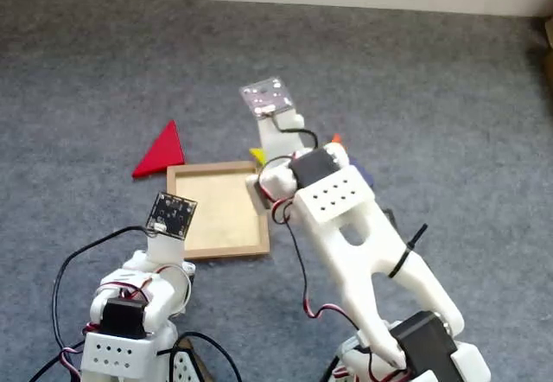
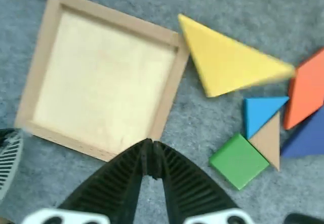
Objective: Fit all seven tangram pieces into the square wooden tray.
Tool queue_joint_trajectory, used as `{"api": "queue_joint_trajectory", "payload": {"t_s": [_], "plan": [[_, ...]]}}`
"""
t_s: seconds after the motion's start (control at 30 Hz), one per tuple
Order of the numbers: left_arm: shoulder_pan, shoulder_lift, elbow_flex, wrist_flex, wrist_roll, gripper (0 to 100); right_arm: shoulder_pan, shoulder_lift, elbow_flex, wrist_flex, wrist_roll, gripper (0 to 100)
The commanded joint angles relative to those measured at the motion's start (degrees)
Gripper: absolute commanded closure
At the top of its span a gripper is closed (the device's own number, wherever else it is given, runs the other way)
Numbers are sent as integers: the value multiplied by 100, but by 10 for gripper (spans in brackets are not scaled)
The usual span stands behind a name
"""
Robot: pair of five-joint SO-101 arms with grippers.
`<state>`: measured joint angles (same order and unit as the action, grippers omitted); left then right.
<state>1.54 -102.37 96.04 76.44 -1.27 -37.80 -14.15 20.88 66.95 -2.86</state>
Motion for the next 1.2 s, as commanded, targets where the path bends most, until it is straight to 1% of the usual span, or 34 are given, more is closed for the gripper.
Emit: {"api": "queue_joint_trajectory", "payload": {"t_s": [0.0, 0.1, 0.27, 0.33, 0.43, 0.5, 0.57, 0.7, 0.87, 0.97, 1.07, 1.17], "plan": [[75, -277, 119, 35, 35, 994, -224, -347, -365, 22, -149, 994], [75, -277, 119, 35, 35, 994, -154, -338, -365, 13, -132, 994], [75, -277, 119, 35, 35, 994, 312, -277, -400, -66, -114, 974], [75, -277, 119, 35, 35, 994, 523, -277, -374, -233, -114, 920], [75, -277, 119, 35, 35, 994, 743, -268, -365, -523, -114, 797], [75, -277, 119, 35, 35, 994, 787, -268, -356, -734, -114, 721], [75, -277, 119, 35, 35, 994, 787, -259, -347, -884, -114, 672], [75, -277, 119, 35, 35, 994, 787, -259, -347, -1288, -70, 665], [75, -277, 119, 35, 35, 994, 743, -259, 48, -1938, 853, 666], [75, -277, 119, 35, 35, 994, 734, -215, 418, -2413, 1125, 666], [75, -277, 119, 35, 35, 994, 752, 251, 558, -2475, 1169, 666], [75, -277, 119, 35, 35, 994, 752, 998, 233, -2492, 1169, 666]]}}
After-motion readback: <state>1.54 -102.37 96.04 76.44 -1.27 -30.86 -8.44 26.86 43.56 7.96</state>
